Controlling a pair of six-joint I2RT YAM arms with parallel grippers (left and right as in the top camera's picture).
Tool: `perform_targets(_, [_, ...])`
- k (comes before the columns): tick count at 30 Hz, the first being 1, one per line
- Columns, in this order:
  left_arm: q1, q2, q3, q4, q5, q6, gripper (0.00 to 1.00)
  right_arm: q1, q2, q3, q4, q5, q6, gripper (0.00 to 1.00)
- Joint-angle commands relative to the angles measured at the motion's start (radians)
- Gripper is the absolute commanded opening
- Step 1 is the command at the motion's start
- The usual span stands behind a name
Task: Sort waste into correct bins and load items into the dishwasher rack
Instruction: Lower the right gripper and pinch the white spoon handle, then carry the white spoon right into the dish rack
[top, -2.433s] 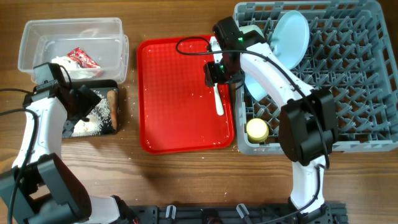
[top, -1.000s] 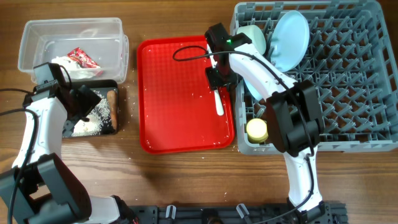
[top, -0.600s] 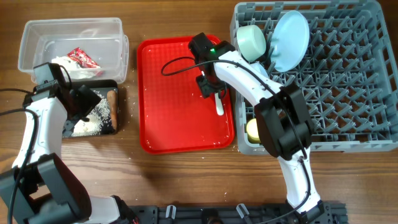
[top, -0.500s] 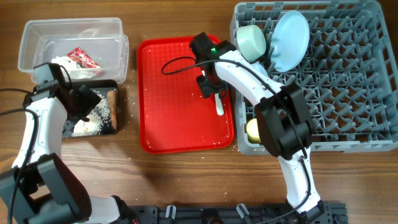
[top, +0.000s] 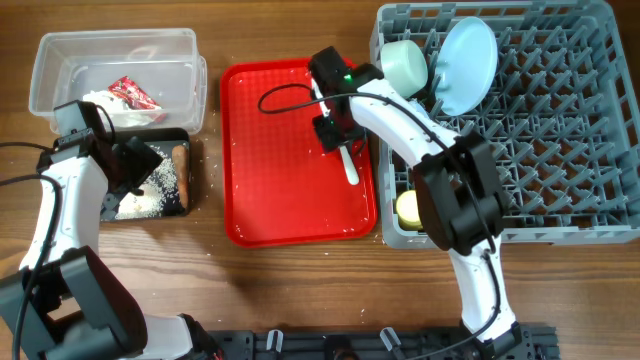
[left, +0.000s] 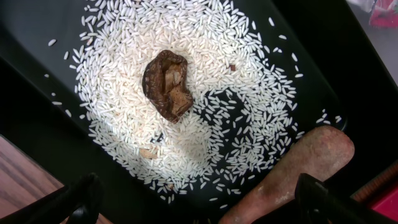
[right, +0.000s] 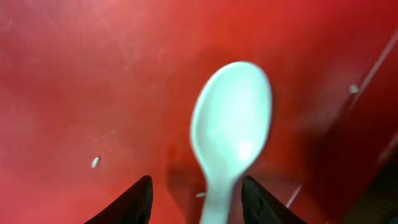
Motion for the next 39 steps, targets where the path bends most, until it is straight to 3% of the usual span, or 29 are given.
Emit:
perform_targets(1, [0.003,-0.004,-0.003,0.0,0.004,0.002,1.0,-0.015,0.036,-0.039,0.027,-0.018,-0.046,0.47])
perform_targets(4, [0.003,-0.004,-0.003,0.0,0.004,0.002,1.0,-0.015,0.043,-0.083,0.066,-0.061,-0.101,0.47])
perform_targets(15, [0.003,-0.004,-0.003,0.0,0.004,0.002,1.0,-0.015,0.043,-0.114,0.077,-0.071,-0.107,0.04])
perform_targets(25, [0.003,-0.004,-0.003,0.0,0.004,0.002,1.0,-0.015,-0.03,-0.02,-0.049,-0.146,-0.113,0.04])
perform_targets(31, [0.003,-0.004,-0.003,0.0,0.004,0.002,1.0,-0.021,-0.33,0.024,-0.075,-0.127,-0.109,0.04])
perform_targets(34, [0.003,-0.004,-0.003,0.0,0.004,0.002,1.0,-0.06,-0.481,0.024,-0.088,0.023,-0.002,0.04])
perform_targets(39, [0.003,-0.004,-0.003,0.0,0.004,0.002,1.0,-0.246,-0.573,0.023,-0.161,0.309,0.393,0.04])
